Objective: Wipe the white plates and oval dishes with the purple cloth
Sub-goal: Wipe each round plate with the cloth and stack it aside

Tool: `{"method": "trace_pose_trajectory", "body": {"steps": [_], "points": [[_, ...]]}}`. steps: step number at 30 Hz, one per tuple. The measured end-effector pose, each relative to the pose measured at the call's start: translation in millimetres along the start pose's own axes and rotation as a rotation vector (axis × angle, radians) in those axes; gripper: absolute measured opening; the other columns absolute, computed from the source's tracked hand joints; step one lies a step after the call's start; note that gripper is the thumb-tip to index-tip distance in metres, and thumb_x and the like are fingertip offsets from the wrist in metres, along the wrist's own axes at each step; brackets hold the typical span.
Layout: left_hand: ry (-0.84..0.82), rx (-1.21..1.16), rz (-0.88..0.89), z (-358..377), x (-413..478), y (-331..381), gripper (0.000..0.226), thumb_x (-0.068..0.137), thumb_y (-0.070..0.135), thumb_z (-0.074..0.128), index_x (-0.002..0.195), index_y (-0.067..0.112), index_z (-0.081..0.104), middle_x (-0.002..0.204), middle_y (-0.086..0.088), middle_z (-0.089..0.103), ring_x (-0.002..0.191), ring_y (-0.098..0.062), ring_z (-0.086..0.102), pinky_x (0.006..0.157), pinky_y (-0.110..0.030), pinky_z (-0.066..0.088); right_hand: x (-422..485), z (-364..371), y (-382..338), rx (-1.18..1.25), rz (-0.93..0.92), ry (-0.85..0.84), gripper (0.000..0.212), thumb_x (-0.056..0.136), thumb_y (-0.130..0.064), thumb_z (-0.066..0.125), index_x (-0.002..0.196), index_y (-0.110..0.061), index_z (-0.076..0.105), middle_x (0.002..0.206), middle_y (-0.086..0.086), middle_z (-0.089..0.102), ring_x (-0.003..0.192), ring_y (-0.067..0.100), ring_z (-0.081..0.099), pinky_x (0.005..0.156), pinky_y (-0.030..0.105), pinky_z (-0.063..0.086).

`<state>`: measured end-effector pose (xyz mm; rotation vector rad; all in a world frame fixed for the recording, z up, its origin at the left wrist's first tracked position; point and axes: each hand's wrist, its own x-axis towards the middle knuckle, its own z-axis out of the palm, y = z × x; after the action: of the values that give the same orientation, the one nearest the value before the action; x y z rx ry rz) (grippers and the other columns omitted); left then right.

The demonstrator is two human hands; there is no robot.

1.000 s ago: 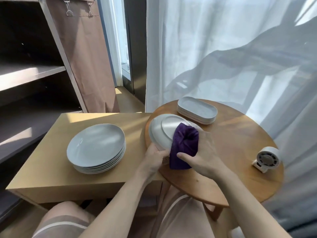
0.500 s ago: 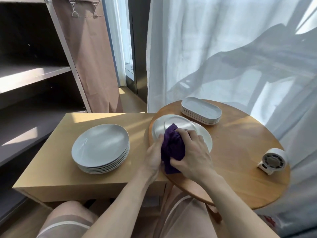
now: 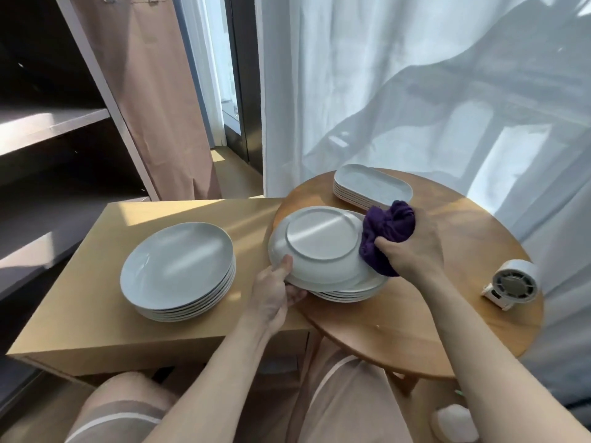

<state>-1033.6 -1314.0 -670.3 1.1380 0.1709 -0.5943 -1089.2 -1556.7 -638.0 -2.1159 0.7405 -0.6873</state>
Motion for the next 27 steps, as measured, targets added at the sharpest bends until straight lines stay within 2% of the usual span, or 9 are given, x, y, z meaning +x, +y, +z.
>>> {"method": "trace_pose_trajectory", "body": {"steps": [4, 7, 10, 15, 17, 20, 23, 25, 27], "points": [[-0.007, 0.024, -0.006, 1.7, 0.1, 2.1, 0.020, 0.104, 0.028, 0.058, 0.110, 0.010, 0.064, 0.080, 0.000, 0.075, 0.069, -0.018, 0.063, 0.049, -0.025, 0.052, 37.4, 4.0, -3.3, 0.008, 0.097, -0.098, 0.068, 0.061, -0.035, 0.079, 0.124, -0.035, 0.052, 0.117, -0.009, 0.060, 0.110, 0.018, 0.058, 0.089, 0.028, 0.040], [-0.003, 0.055, 0.008, 2.3, -0.6, 2.6, 0.019, 0.104, 0.029, 0.058, 0.109, 0.012, 0.064, 0.083, -0.001, 0.074, 0.072, -0.019, 0.061, 0.049, -0.024, 0.051, 56.4, 15.7, -20.9, 0.016, 0.100, -0.185, 0.072, 0.065, -0.040, 0.081, 0.129, -0.039, 0.047, 0.119, -0.009, 0.059, 0.110, 0.019, 0.060, 0.090, 0.033, 0.046], [0.002, 0.114, 0.050, 6.4, -2.2, 6.5, 0.018, 0.105, 0.029, 0.056, 0.107, 0.012, 0.064, 0.091, -0.006, 0.070, 0.071, -0.018, 0.059, 0.050, -0.023, 0.050, 65.4, 37.1, -44.5, -0.010, 0.089, -0.289, 0.062, 0.063, -0.048, 0.073, 0.120, -0.045, 0.048, 0.116, -0.004, 0.060, 0.102, 0.020, 0.062, 0.087, 0.037, 0.053], [0.012, 0.242, 0.137, 14.4, -1.5, 13.9, 0.022, 0.105, 0.028, 0.056, 0.098, 0.010, 0.066, 0.083, -0.004, 0.069, 0.051, -0.005, 0.058, 0.048, -0.022, 0.049, 73.8, 66.9, -72.6, -0.073, 0.005, -0.339, 0.057, 0.071, -0.043, 0.072, 0.126, -0.038, 0.058, 0.121, -0.001, 0.063, 0.105, 0.022, 0.059, 0.086, 0.033, 0.049], [0.017, 0.258, 0.141, 15.4, -1.9, 12.6, 0.023, 0.105, 0.028, 0.055, 0.096, 0.011, 0.067, 0.081, -0.002, 0.070, 0.053, -0.004, 0.059, 0.049, -0.023, 0.050, 69.6, 69.7, -79.0, -0.116, -0.051, -0.357, 0.064, 0.066, -0.045, 0.069, 0.129, -0.038, 0.057, 0.124, 0.000, 0.061, 0.109, 0.024, 0.060, 0.092, 0.035, 0.051], [0.032, 0.253, 0.147, 14.5, -3.0, 8.9, 0.024, 0.106, 0.029, 0.055, 0.095, 0.012, 0.069, 0.079, 0.000, 0.070, 0.056, -0.006, 0.059, 0.051, -0.024, 0.051, 55.3, 68.9, -85.3, -0.224, -0.167, -0.367, 0.072, 0.072, -0.044, 0.071, 0.140, -0.038, 0.049, 0.122, 0.003, 0.054, 0.112, 0.030, 0.057, 0.099, 0.039, 0.049], [0.042, 0.252, 0.179, 15.4, -3.0, 8.4, 0.027, 0.106, 0.029, 0.055, 0.092, 0.012, 0.070, 0.078, -0.001, 0.072, 0.059, -0.009, 0.062, 0.051, -0.024, 0.050, 33.6, 63.2, -89.0, -0.221, -0.220, -0.399, 0.074, 0.071, -0.046, 0.071, 0.141, -0.040, 0.046, 0.121, 0.001, 0.052, 0.115, 0.029, 0.055, 0.101, 0.041, 0.047], [0.041, 0.250, 0.191, 16.8, -2.6, 9.1, 0.028, 0.105, 0.031, 0.057, 0.089, 0.014, 0.072, 0.077, 0.000, 0.073, 0.061, -0.008, 0.064, 0.051, -0.023, 0.049, 14.8, 56.6, -88.2, -0.172, -0.226, -0.430, 0.074, 0.067, -0.051, 0.068, 0.138, -0.044, 0.045, 0.124, -0.003, 0.051, 0.116, 0.025, 0.053, 0.100, 0.040, 0.046], [0.029, 0.238, 0.196, 18.2, -5.3, 9.8, 0.033, 0.104, 0.035, 0.058, 0.082, 0.017, 0.076, 0.075, 0.000, 0.073, 0.060, -0.007, 0.064, 0.051, -0.022, 0.048, -5.7, 49.2, -83.8, -0.136, -0.243, -0.432, 0.070, 0.064, -0.057, 0.064, 0.130, -0.047, 0.047, 0.118, -0.010, 0.052, 0.109, 0.019, 0.054, 0.091, 0.036, 0.045]]}}
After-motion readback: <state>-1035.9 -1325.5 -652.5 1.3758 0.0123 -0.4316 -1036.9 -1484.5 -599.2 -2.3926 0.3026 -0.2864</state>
